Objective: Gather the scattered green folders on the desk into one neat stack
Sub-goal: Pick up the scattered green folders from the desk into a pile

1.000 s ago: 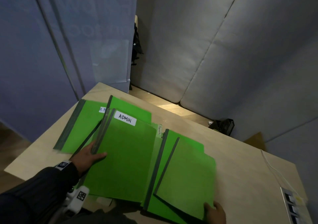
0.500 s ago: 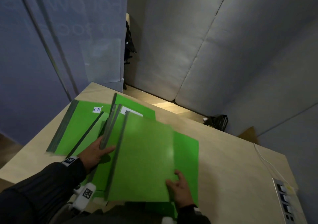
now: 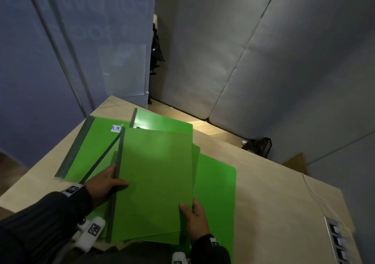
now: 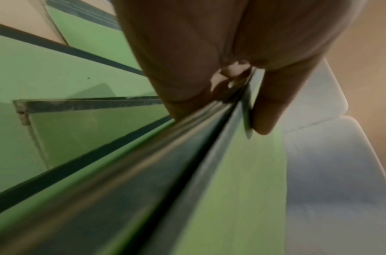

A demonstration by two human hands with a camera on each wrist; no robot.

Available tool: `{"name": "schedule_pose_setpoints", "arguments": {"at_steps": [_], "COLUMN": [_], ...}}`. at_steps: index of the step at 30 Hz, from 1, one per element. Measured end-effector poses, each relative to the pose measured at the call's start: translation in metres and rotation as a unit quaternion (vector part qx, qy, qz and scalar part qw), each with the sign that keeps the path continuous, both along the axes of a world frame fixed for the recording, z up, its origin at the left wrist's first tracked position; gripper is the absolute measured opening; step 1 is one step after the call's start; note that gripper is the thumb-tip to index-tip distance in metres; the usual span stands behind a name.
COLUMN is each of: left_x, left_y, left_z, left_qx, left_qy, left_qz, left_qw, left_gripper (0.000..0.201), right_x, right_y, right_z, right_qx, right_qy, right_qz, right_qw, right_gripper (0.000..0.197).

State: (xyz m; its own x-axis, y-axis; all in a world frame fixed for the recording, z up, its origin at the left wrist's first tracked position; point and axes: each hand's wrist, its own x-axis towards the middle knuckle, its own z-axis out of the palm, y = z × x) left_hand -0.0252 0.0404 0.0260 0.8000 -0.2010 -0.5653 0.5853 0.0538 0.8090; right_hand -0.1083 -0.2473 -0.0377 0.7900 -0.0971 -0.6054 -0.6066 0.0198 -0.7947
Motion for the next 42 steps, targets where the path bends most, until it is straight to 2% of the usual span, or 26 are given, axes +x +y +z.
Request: {"name": "schedule_pose_setpoints", "arguments": {"at_steps": [2,4,5,7,9,11,14,18,20,22,24,26,28,30,32,34,35,37,38,40,42], "left_x": [0.006,0.011,0.012,0.014,0.013,0.011,0.006,0.000,-0.002,-0.004,-0.004,-0.004,-0.002,0.000,0.003,0.006,0.008,0.012,0.014,0.016,0.015], "left_y": [0.008,0.017,0.021,0.034,0.051,0.064,0.070,0.071,0.070,0.069,0.069,0.072,0.070,0.062,0.053,0.040,0.033,0.017,0.010,-0.002,-0.013], "left_z": [-0.001,-0.001,-0.001,-0.002,-0.006,-0.014,-0.018,-0.017,-0.014,-0.011,-0.009,-0.012,-0.014,-0.008,-0.006,-0.006,-0.005,-0.002,-0.001,-0.003,-0.001], "left_qx": [0.005,0.016,0.021,0.033,0.046,0.050,0.059,0.076,0.083,0.092,0.093,0.077,0.053,0.038,0.022,-0.010,-0.026,-0.049,-0.055,-0.060,-0.066], "left_qy": [-0.010,-0.019,-0.021,-0.022,-0.018,-0.003,-0.001,-0.010,-0.028,-0.045,-0.045,-0.030,-0.008,0.007,0.014,0.023,0.032,0.050,0.059,0.079,0.088], "left_qz": [0.017,0.043,0.060,0.097,0.129,0.162,0.195,0.212,0.208,0.200,0.196,0.196,0.183,0.169,0.152,0.127,0.116,0.094,0.084,0.057,0.043], "left_qw": [1.000,0.999,0.998,0.994,0.990,0.985,0.979,0.974,0.974,0.974,0.975,0.977,0.982,0.985,0.988,0.992,0.992,0.993,0.993,0.993,0.993], "left_gripper": [0.065,0.059,0.053,0.043,0.041,0.044,0.039,0.028,0.020,0.016,0.020,0.043,0.059,0.053,0.047,0.036,0.031,0.033,0.038,0.048,0.043], "right_x": [0.007,0.009,0.008,-0.001,-0.015,-0.024,-0.031,-0.036,-0.040,-0.048,-0.055,-0.060,-0.063,-0.064,-0.059,-0.048,-0.042,-0.029,-0.023,-0.014,-0.007], "right_y": [-0.001,-0.023,-0.040,-0.084,-0.111,-0.114,-0.107,-0.116,-0.132,-0.148,-0.163,-0.173,-0.177,-0.178,-0.169,-0.151,-0.138,-0.109,-0.094,-0.065,-0.040], "right_z": [0.010,0.003,-0.005,-0.026,-0.038,-0.041,-0.048,-0.037,-0.033,-0.033,-0.033,-0.031,-0.027,-0.021,0.002,0.030,0.041,0.058,0.062,0.067,0.071], "right_qx": [-0.026,-0.138,-0.217,-0.354,-0.384,-0.397,-0.375,-0.289,-0.240,-0.237,-0.250,-0.262,-0.208,-0.176,-0.146,-0.071,-0.062,-0.093,-0.096,-0.093,-0.016], "right_qy": [-0.011,0.015,0.041,0.160,0.261,0.283,0.260,0.176,0.132,0.076,0.034,0.024,0.011,-0.006,-0.065,-0.110,-0.114,-0.099,-0.083,-0.033,-0.005], "right_qz": [0.036,0.013,-0.016,-0.046,-0.059,-0.061,-0.075,-0.168,-0.176,-0.193,-0.207,-0.225,-0.265,-0.307,-0.315,-0.271,-0.234,-0.139,-0.100,-0.049,-0.015], "right_qw": [0.999,0.990,0.975,0.921,0.884,0.871,0.887,0.926,0.946,0.949,0.945,0.938,0.941,0.935,0.936,0.954,0.963,0.981,0.987,0.994,1.000], "right_gripper": [0.097,0.109,0.120,0.132,0.138,0.135,0.114,0.075,0.047,0.017,0.005,0.015,0.021,0.031,0.027,0.018,0.029,0.084,0.091,0.077,0.064]}}
